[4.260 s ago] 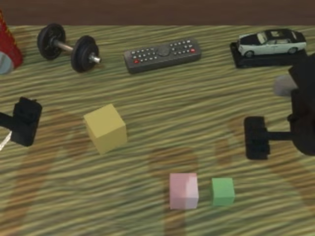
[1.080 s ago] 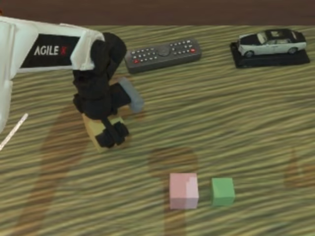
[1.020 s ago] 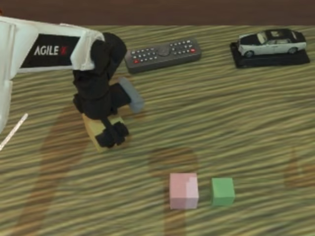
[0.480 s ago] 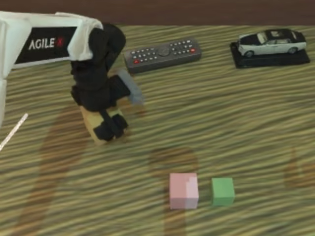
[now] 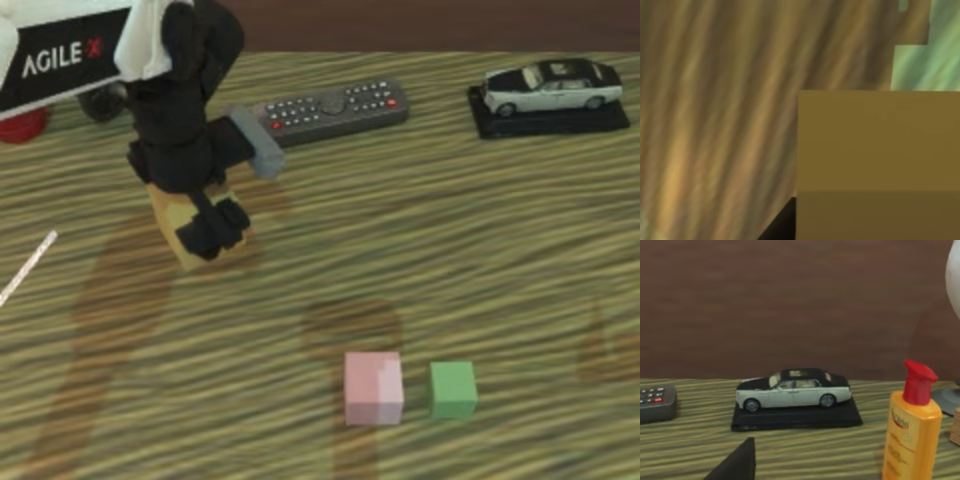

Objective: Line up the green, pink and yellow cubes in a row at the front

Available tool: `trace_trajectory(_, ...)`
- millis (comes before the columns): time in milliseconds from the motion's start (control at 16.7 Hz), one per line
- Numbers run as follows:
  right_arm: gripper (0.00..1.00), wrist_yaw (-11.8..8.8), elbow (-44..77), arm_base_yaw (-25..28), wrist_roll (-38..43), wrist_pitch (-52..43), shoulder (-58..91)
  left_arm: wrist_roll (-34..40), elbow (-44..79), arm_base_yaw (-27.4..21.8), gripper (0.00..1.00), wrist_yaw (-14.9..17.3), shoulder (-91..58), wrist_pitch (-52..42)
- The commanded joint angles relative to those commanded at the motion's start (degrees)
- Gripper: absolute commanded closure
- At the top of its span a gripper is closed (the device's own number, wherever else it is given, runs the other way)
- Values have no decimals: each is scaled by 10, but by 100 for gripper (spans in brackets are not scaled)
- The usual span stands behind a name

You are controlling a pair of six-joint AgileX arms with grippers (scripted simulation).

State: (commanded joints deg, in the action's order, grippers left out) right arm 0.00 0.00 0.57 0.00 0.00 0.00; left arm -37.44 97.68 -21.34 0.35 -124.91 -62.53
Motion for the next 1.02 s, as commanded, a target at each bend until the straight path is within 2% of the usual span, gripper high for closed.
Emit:
trace_trajectory(300,0,0,0,0,0,0,0,-26,-42,-29,100,-1,39,12)
trace_trajectory(780,0,0,0,0,0,0,0,-143,-272,-147,100,-3,220,49)
trace_trajectory(1020,0,0,0,0,0,0,0,-152,-284,-157,100,-3,232,52)
